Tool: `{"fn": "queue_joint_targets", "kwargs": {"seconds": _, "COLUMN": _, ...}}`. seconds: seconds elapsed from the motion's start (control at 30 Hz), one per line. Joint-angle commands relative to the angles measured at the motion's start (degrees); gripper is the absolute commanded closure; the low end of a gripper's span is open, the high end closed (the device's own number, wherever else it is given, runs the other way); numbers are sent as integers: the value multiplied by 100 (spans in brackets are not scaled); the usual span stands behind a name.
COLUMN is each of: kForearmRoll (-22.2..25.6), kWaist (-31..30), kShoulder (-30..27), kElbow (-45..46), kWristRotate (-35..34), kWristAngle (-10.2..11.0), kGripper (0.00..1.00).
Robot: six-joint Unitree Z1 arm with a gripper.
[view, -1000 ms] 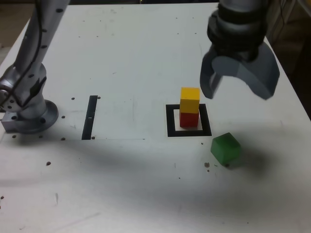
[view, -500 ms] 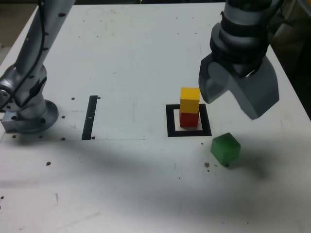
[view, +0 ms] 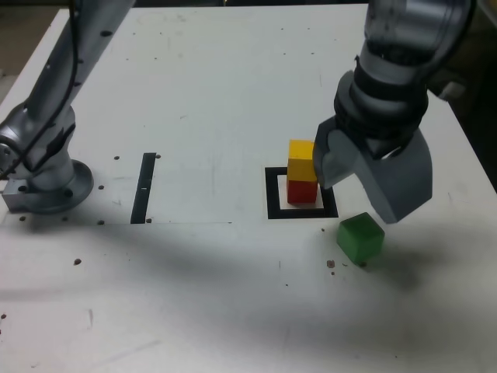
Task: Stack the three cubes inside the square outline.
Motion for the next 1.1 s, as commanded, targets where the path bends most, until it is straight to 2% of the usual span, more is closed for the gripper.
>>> {"fn": "queue_joint_targets", "kwargs": {"seconds": 0.0, "kForearmRoll": -48, "kWaist": -4, "kShoulder": 90, "kElbow": 36, "kWristRotate": 9, "kWristAngle": -23, "kGripper": 3}}
{"fn": "queue_joint_targets", "kwargs": {"seconds": 0.43, "kForearmRoll": -266, "kWaist": -90, "kShoulder": 417, "kElbow": 44, "kWristRotate": -84, "kWristAngle": -165, "kGripper": 8}}
{"fn": "queue_joint_targets", "kwargs": {"seconds": 0.7, "kForearmRoll": -307, "kWaist": -145, "kShoulder": 537, "kElbow": 21, "kWristRotate": -241, "kWristAngle": -183, "kGripper": 17}}
{"fn": "queue_joint_targets", "kwargs": {"seconds": 0.83, "kForearmRoll": -328, "kWaist": -148, "kShoulder": 615, "kElbow": 13, "kWristRotate": -315, "kWristAngle": -181, "kGripper": 25}}
{"fn": "queue_joint_targets", "kwargs": {"seconds": 1.07, "kForearmRoll": -465, "kWaist": -189, "kShoulder": 669, "kElbow": 11, "kWristRotate": -381, "kWristAngle": -150, "kGripper": 54}}
